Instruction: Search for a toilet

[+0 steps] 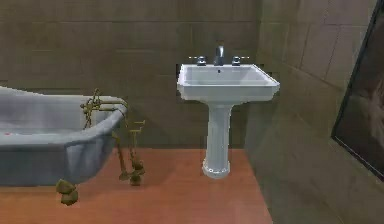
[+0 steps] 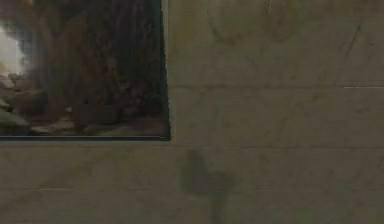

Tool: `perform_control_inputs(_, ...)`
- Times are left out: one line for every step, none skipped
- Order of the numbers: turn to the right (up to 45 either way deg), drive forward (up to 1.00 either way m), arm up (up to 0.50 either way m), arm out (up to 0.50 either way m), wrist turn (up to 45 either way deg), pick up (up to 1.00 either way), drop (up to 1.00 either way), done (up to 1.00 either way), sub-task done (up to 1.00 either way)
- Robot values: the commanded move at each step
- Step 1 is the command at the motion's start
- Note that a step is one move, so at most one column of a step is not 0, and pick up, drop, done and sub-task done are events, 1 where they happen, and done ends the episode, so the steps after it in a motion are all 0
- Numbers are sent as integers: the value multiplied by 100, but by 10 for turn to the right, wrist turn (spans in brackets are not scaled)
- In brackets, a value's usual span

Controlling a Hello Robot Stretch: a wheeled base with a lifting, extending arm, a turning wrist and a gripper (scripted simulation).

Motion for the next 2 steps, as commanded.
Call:
perform_control_inputs(-450, 0, 0, 0, 0, 0, 0, 0, 0)
perform_control_inputs(-300, 0, 0, 0, 0, 0, 0, 0, 0)
